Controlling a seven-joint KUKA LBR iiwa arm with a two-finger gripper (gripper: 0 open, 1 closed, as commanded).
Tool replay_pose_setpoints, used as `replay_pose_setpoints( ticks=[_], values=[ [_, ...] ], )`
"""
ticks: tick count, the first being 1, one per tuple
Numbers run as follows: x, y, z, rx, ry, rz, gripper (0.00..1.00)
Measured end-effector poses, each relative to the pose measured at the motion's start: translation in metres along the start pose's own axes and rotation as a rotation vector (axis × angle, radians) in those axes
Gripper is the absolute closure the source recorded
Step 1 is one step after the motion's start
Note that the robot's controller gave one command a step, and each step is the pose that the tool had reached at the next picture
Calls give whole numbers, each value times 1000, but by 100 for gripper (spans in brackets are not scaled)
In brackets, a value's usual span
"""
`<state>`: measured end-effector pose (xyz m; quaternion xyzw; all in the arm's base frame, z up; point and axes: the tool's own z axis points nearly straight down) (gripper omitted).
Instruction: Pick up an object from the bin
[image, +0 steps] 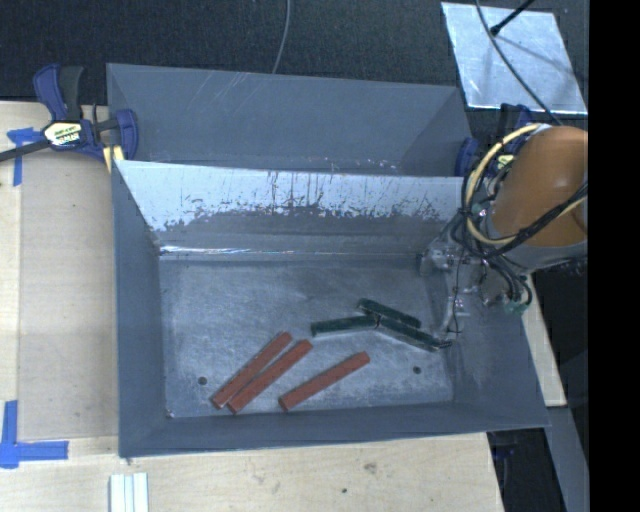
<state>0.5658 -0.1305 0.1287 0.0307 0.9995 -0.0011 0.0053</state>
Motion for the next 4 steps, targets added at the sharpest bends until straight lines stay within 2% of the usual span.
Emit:
replay_pose_setpoints(
  ticks=[1, 2, 3, 4],
  values=[
    [38, 13, 37, -1, 8, 13, 0],
    [11, 38, 56, -2, 5, -363, 100],
    [11, 38, 56, -1, 5, -364, 100],
    [34, 19, -148, 0, 1, -310, 100]
  ],
)
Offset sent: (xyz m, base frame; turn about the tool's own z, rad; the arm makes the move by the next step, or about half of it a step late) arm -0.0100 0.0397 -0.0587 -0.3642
